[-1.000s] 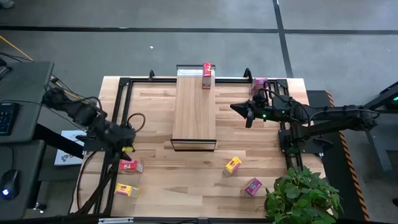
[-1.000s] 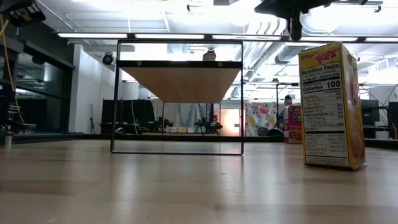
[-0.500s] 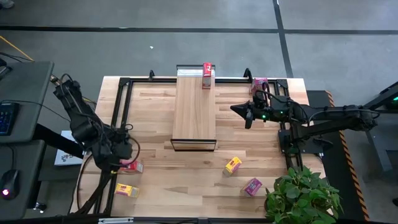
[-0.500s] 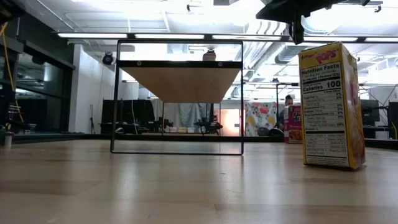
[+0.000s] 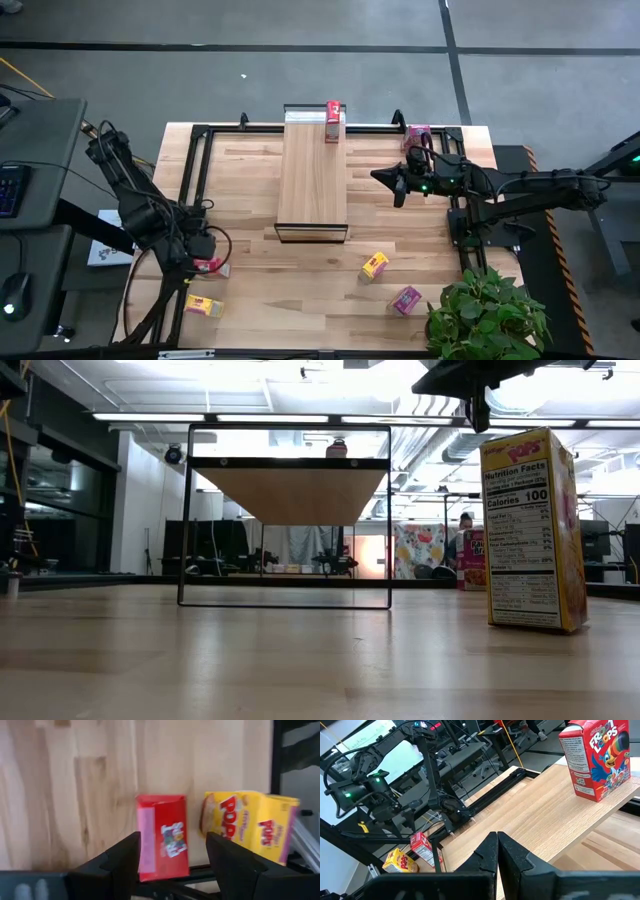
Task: Stack cereal on shelf
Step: Put the red cereal box on the shelf aligned with the other red cereal box
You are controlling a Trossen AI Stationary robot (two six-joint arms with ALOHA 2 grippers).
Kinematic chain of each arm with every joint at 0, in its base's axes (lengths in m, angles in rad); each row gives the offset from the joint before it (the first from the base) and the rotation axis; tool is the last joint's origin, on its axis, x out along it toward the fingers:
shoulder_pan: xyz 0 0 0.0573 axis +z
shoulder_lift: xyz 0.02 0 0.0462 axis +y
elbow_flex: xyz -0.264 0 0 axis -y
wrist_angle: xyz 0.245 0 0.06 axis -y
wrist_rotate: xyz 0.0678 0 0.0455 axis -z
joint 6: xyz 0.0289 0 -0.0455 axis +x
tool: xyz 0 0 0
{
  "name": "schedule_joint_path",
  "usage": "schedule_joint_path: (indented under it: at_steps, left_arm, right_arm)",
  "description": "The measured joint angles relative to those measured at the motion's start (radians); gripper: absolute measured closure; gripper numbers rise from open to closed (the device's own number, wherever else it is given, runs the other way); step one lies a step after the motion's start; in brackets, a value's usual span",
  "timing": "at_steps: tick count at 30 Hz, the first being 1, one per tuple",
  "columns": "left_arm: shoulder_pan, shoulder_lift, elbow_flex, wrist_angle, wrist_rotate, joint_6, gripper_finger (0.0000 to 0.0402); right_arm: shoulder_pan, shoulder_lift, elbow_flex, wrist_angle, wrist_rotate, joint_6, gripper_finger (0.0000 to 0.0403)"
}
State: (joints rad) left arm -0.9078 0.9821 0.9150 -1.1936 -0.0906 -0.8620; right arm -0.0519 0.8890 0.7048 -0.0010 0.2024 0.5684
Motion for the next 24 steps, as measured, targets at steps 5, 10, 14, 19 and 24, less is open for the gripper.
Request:
schedule_joint_path:
  at_steps: [5, 10, 14, 19, 24]
  left_arm:
    - [0.006, 0.012, 0.0, -0.021, 0.001, -0.023, 0.0146]
    - [0.006, 0.011, 0.0, -0.021, 0.0, -0.059, 0.0105]
    - [0.006, 0.012, 0.0, -0.015, -0.002, -0.069, 0.0087]
    - [0.006, 0.052, 0.0, -0.011, 0.0, -0.038, 0.0083]
    - [0.005, 0.116, 0.0, -0.009, 0.023, -0.026, 0.0082]
  right_arm:
    - [0.0, 0.0, 0.0, -0.003, 0.0, 0.0, 0.0403]
    - [0.0, 0.0, 0.0, -0.003, 0.0, 0.005, 0.0403]
    - [0.0, 0.0, 0.0, -0.003, 0.0, 0.01, 0.0403]
    - [0.0, 0.0, 0.0, -0.01, 0.0, 0.009, 0.0403]
    - [0.0, 0.0, 0.0, -0.02, 0.0, 0.008, 0.0403]
